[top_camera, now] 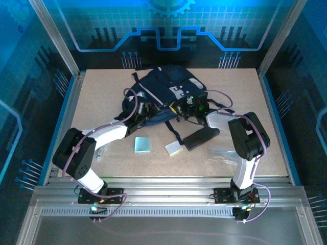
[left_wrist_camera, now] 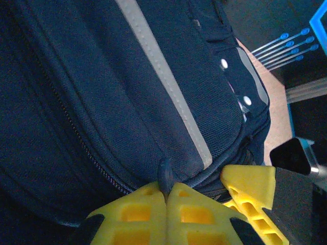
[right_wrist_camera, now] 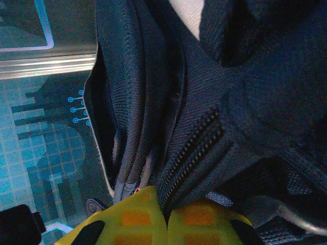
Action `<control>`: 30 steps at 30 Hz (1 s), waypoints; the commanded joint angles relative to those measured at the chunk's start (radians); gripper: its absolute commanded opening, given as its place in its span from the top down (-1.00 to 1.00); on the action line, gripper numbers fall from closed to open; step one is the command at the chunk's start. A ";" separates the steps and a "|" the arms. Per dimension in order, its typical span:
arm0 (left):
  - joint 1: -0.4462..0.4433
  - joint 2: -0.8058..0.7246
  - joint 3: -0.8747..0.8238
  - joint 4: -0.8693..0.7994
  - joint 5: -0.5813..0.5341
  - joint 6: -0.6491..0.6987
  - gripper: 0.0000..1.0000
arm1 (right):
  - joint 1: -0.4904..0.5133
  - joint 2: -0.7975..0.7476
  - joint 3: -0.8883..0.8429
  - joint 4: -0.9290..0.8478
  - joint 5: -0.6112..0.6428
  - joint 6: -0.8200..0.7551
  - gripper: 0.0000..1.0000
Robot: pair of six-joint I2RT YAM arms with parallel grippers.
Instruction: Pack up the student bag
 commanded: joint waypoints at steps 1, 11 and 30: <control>-0.009 0.037 -0.078 0.046 -0.205 -0.151 1.00 | -0.011 0.001 -0.029 0.083 0.096 0.041 1.00; -0.059 -0.021 -0.122 0.045 -0.358 -0.140 -0.44 | -0.017 0.013 -0.048 0.129 0.097 0.051 1.00; 0.054 0.021 0.165 -0.383 0.173 0.524 -0.24 | -0.044 0.023 0.056 -0.027 -0.017 -0.109 1.00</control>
